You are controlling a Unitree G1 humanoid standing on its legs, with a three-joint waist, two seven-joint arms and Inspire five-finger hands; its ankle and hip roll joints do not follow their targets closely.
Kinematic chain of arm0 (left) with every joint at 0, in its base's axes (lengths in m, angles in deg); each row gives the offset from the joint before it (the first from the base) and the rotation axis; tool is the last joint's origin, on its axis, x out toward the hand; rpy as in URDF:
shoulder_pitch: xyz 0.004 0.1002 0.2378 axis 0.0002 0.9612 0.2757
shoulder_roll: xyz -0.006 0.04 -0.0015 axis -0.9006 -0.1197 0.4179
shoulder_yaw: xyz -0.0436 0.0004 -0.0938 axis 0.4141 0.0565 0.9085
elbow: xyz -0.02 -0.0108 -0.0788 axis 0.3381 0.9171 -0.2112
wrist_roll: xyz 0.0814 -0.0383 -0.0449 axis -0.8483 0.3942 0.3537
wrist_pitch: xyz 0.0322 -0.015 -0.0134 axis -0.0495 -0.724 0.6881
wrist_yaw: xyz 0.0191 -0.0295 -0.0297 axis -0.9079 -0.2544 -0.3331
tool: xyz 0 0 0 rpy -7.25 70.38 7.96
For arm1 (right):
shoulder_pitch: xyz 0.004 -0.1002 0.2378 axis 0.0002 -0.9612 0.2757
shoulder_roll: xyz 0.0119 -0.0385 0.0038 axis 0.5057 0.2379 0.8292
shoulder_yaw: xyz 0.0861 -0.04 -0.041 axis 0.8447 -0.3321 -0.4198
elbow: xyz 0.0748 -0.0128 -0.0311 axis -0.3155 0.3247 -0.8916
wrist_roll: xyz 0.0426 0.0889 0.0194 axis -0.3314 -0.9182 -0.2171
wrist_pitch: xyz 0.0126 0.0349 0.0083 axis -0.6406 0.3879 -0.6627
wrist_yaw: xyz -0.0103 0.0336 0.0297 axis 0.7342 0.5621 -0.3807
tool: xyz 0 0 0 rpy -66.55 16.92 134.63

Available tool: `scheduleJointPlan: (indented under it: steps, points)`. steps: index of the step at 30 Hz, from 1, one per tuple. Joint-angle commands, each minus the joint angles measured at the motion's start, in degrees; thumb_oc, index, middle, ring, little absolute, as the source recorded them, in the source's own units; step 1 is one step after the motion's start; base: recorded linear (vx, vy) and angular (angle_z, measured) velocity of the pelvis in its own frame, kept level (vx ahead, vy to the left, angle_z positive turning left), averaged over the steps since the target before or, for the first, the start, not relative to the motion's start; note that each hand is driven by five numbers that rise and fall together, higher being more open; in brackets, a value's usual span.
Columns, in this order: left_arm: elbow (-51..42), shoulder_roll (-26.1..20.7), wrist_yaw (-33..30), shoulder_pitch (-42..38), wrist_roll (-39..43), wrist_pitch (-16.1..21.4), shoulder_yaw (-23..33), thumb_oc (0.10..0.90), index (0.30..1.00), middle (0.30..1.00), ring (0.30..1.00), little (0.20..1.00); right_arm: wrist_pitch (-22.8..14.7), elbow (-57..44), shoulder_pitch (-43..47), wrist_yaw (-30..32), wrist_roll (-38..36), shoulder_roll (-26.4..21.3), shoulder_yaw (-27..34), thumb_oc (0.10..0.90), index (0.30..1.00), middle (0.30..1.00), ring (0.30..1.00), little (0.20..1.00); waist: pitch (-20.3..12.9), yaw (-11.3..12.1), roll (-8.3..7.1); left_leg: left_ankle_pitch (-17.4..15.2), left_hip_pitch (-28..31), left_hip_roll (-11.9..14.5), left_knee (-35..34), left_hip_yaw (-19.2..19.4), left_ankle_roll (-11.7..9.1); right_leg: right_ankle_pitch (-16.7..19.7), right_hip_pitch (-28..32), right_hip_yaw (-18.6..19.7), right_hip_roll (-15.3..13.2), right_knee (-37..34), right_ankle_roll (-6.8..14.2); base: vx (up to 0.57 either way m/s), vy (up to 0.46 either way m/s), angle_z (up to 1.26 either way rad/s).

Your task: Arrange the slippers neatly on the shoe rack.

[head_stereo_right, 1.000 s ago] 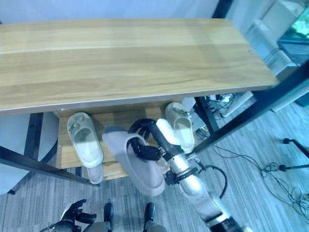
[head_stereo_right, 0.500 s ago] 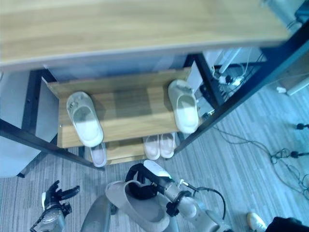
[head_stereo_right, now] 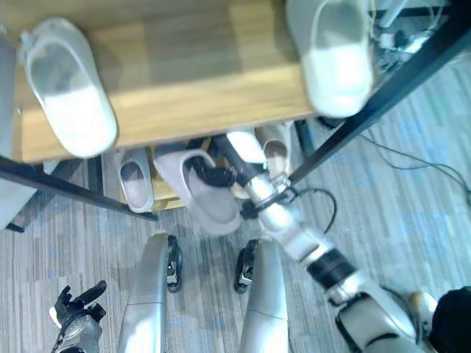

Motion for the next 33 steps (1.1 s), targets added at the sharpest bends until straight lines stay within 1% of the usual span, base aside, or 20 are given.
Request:
scheduleJointPlan:
  steps: [1,2,3,4,5,6,7,8,9,10,11,13,16,18,20,23,25,26,27,33]
  points:
    - [4.52,-2.69,-5.04,0.51,4.00,3.26,0.81,0.800,0.900,0.900,0.900,0.900,-5.15,-4.73,11.81,6.23,-2.66,-1.84,-1.29,0.400,0.300,0.300,0.300,0.300,4.43,0.95,0.25,-3.20,-3.08,-1.42,5.90,-0.70,4.54,-7.25,-0.36,4.62,1.22,8.87,-1.75,0.13,0.048,0.14]
    - [5.38,-3.20,-5.10,0.49,4.15,3.11,0.28,0.800,0.900,0.900,0.900,0.900,-5.17,-3.58,14.47,6.85,-3.00,-2.63,-1.90,0.400,0.300,0.300,0.300,0.300,5.03,1.03,0.18,-4.28,-4.83,-1.62,8.87,-1.45,4.57,-8.31,-2.12,5.41,1.08,12.28,-2.00,0.10,0.044,-0.01]
    - [5.78,-3.57,-5.40,0.17,4.08,3.11,-0.21,0.800,0.900,0.900,0.900,0.900,-5.14,-1.95,16.58,7.78,-4.13,-2.33,-2.63,0.400,0.300,0.300,0.300,0.300,5.68,1.21,0.18,-5.26,-6.32,-1.97,11.69,-1.94,4.44,-9.05,-3.32,6.10,1.03,15.26,-1.97,0.08,0.029,-0.05]
    - [5.81,-3.54,-5.39,0.09,4.08,3.11,-0.14,0.800,0.900,0.900,0.900,0.900,-5.20,-1.82,16.77,7.81,-4.15,-2.30,-2.74,0.400,0.300,0.300,0.300,0.300,5.59,1.12,0.17,-5.29,-6.68,-2.02,11.92,-1.94,4.44,-9.13,-3.66,6.16,0.99,15.51,-1.96,0.09,0.029,-0.03]
    - [5.94,-4.28,-5.80,-0.03,3.78,2.88,-0.83,0.800,0.900,0.900,0.900,0.900,-5.25,-0.66,18.80,8.51,-5.61,-1.75,-3.30,0.400,0.300,0.300,0.300,0.300,6.12,1.28,0.09,-6.27,-8.15,-2.50,14.94,-2.43,4.39,-9.90,-5.19,7.33,1.24,18.94,-2.07,0.08,0.032,-0.01]
    - [5.90,-4.77,-5.82,0.07,3.72,2.63,-1.01,0.800,0.900,0.900,0.900,0.900,-5.19,-0.23,20.06,8.66,-6.44,-2.16,-3.73,0.400,0.300,0.300,0.300,0.300,6.69,1.34,0.13,-6.74,-8.64,-2.69,16.60,-2.65,4.44,-10.21,-5.76,8.10,1.34,20.80,-2.26,0.16,0.050,0.01]
    - [6.10,-5.67,-5.65,-0.11,3.74,2.48,-1.58,0.800,0.900,0.900,0.900,0.900,-5.37,0.05,23.64,9.21,-6.97,-2.70,-4.66,0.400,0.300,0.300,0.300,0.300,8.20,1.53,0.00,-8.36,-10.41,-3.21,21.10,-3.19,4.43,-10.98,-7.52,9.61,1.44,25.77,-2.26,0.11,0.034,0.07]
    - [6.12,-5.64,-5.63,-0.18,3.75,2.49,-1.53,0.800,0.900,0.900,0.900,0.900,-5.39,0.12,23.78,9.22,-7.00,-2.69,-4.73,0.400,0.300,0.300,0.300,0.300,8.26,1.50,-0.02,-8.48,-10.54,-3.21,21.33,-3.18,4.42,-11.09,-7.67,9.71,1.46,26.01,-2.21,0.13,0.039,0.19]
    - [6.24,-6.30,-5.35,-0.01,4.98,2.53,-1.34,0.800,0.900,0.900,0.900,0.900,-5.43,-0.67,25.34,9.22,-7.06,-3.52,-5.76,0.400,0.300,0.300,0.300,0.300,10.37,1.44,-0.09,-9.91,-10.64,-3.29,24.81,-3.31,4.37,-11.42,-7.99,11.31,1.74,29.40,-2.28,0.07,0.032,0.15]
    - [5.93,-6.40,-5.14,0.29,5.33,2.53,-1.43,0.800,0.900,0.900,0.900,0.900,-5.55,-0.94,25.91,9.18,-7.02,-3.58,-5.94,0.400,0.300,0.300,0.300,0.300,11.34,1.45,-0.04,-10.52,-10.65,-3.34,26.33,-3.32,4.42,-11.62,-8.22,11.94,1.83,30.93,-2.23,0.06,0.031,-0.01]
    - [5.92,-6.39,-5.14,0.27,5.34,2.53,-1.41,0.800,0.900,0.900,0.900,0.900,-5.55,-0.94,25.96,9.18,-7.02,-3.58,-5.96,0.400,0.300,0.300,0.300,0.300,11.43,1.44,-0.07,-10.61,-10.65,-3.33,26.47,-3.29,4.41,-11.71,-8.25,12.03,1.86,31.09,-2.19,0.03,0.016,-0.16]
    - [5.51,-6.88,-5.11,0.98,5.07,2.74,-2.13,0.800,0.900,0.900,0.900,0.900,-6.01,-1.03,27.50,9.30,-7.33,-4.57,-7.14,0.400,0.300,0.300,0.300,0.300,13.40,1.30,0.06,-12.00,-10.69,-3.23,29.53,-2.77,4.39,-12.01,-8.83,13.31,1.84,34.10,-2.06,0.05,0.036,-0.04]
    - [5.26,-7.05,-4.69,1.84,4.70,2.59,-2.94,0.800,0.900,0.900,0.900,0.900,-6.32,-0.95,28.70,9.38,-7.85,-5.24,-7.63,0.400,0.300,0.300,0.300,0.300,13.44,1.24,0.07,-12.42,-10.69,-3.17,29.96,-2.62,4.32,-12.04,-9.07,13.73,1.95,34.75,-2.05,0.04,0.034,0.10]
    - [5.45,-6.64,-3.78,2.67,5.16,2.70,-3.75,0.800,0.900,0.900,0.900,0.900,-7.62,-1.56,29.04,9.34,-9.84,-5.14,-7.08,0.400,0.300,0.300,0.300,0.300,13.45,1.15,-0.15,-12.29,-10.69,-3.12,29.64,-2.45,4.30,-11.76,-8.95,13.64,1.51,34.41,-2.14,0.04,0.059,-0.05]
    - [5.55,-6.43,-3.40,2.59,5.53,2.80,-3.92,0.800,0.900,0.900,0.900,0.900,-7.91,-1.40,29.55,9.29,-10.47,-4.90,-6.91,0.400,0.300,0.300,0.300,0.300,13.45,1.16,-0.28,-12.19,-10.69,-3.12,29.50,-2.50,4.30,-11.60,-8.96,13.49,1.37,34.30,-2.14,0.02,0.037,-0.03]
    - [6.19,-6.07,-2.88,2.49,6.25,3.15,-4.64,0.800,0.900,0.900,0.900,0.900,-8.63,0.03,32.05,9.17,-11.36,-3.39,-7.60,0.400,0.300,0.300,0.300,0.300,13.45,1.67,-0.49,-12.11,-10.69,-3.24,29.70,-2.48,4.14,-11.56,-8.90,13.35,1.32,34.37,-2.32,0.00,0.024,-0.05]
    - [6.83,-5.63,-2.26,2.68,6.99,3.40,-5.22,0.800,0.900,0.900,0.900,0.900,-8.97,1.76,34.67,9.10,-12.06,-1.47,-8.34,0.400,0.300,0.300,0.300,0.300,13.45,2.15,-0.64,-12.46,-10.69,-3.28,30.51,-2.74,4.13,-11.70,-8.86,13.36,1.39,34.92,-2.40,0.00,0.000,0.00]
    - [6.84,-5.61,-2.24,2.67,7.00,3.40,-5.19,0.800,0.900,0.900,0.900,0.900,-9.00,1.82,34.73,9.11,-12.07,-1.43,-8.40,0.400,0.300,0.300,0.300,0.300,13.46,2.13,-0.63,-12.48,-10.69,-3.27,30.52,-2.75,4.13,-11.71,-8.86,13.35,1.39,34.92,-2.40,0.00,0.000,0.00]
    - [7.41,-5.31,-1.74,2.61,7.64,3.42,-5.42,0.800,0.900,0.900,0.900,0.900,-9.24,3.46,36.25,8.93,-12.94,0.28,-8.51,0.400,0.300,0.300,0.300,0.300,13.46,2.41,-0.68,-12.68,-10.69,-3.32,31.10,-2.81,4.16,-11.73,-8.81,13.40,1.45,35.23,-2.45,0.00,0.000,0.00]
    - [8.55,-4.70,-0.37,1.55,8.91,3.23,-5.98,0.800,0.900,0.900,0.900,0.900,-8.70,6.41,38.82,8.41,-15.00,2.85,-9.10,0.400,0.300,0.300,0.300,0.300,13.47,2.85,-1.04,-13.01,-10.69,-3.39,31.44,-2.74,4.04,-11.55,-8.62,13.62,1.69,35.19,-2.42,0.00,0.000,0.00]
